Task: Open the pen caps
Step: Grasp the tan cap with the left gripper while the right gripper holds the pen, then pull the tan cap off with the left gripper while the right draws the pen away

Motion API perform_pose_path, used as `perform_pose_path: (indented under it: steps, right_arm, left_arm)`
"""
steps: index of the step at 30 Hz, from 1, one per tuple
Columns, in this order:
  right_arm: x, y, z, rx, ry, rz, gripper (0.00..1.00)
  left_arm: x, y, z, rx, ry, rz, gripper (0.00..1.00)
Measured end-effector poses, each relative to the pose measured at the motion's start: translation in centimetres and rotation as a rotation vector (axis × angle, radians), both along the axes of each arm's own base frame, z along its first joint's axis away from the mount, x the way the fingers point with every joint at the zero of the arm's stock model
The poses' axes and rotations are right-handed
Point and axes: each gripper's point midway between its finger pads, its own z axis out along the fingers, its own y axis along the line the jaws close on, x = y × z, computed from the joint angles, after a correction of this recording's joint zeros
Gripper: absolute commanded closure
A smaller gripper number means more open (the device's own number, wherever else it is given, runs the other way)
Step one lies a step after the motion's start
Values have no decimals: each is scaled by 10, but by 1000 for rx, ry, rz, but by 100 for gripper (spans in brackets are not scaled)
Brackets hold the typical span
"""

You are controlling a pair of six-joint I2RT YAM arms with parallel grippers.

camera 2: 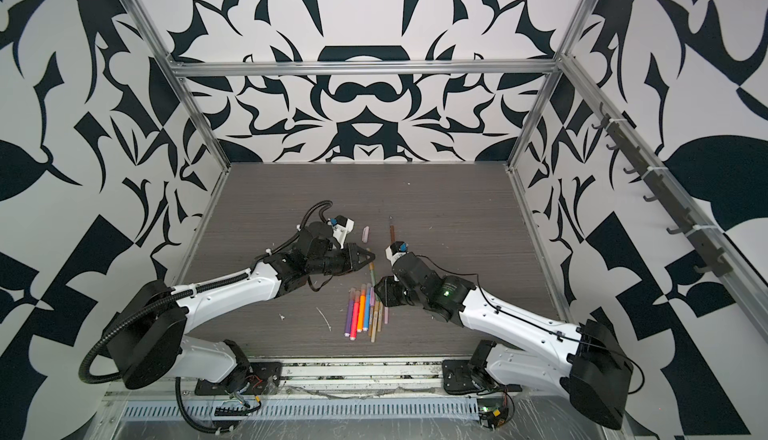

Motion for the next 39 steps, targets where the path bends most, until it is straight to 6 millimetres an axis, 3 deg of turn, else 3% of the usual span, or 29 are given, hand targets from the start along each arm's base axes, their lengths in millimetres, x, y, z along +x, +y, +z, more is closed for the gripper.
perform_pose_path:
  steps: [11,15,18,20,30,39]
  right_arm:
    - [5,8,-2,-8,8,10,67]
    - [9,13,2,-8,-1,18,72]
    - [12,17,5,-5,-9,26,83]
    - [13,18,7,-5,-17,35,100]
    - [13,20,12,31,-28,26,100]
    - [4,18,28,140,-99,-17,100]
  left_arm:
    - [-2,-2,3,-13,-1,-14,100]
    - [-2,-2,3,-14,-1,-15,100]
    - [-2,-2,3,-14,-1,-15,100]
    - [-2,-2,4,-16,-4,-15,100]
    - [5,5,7,-28,3,-14,100]
    - [3,5,24,-61,23,-90,100]
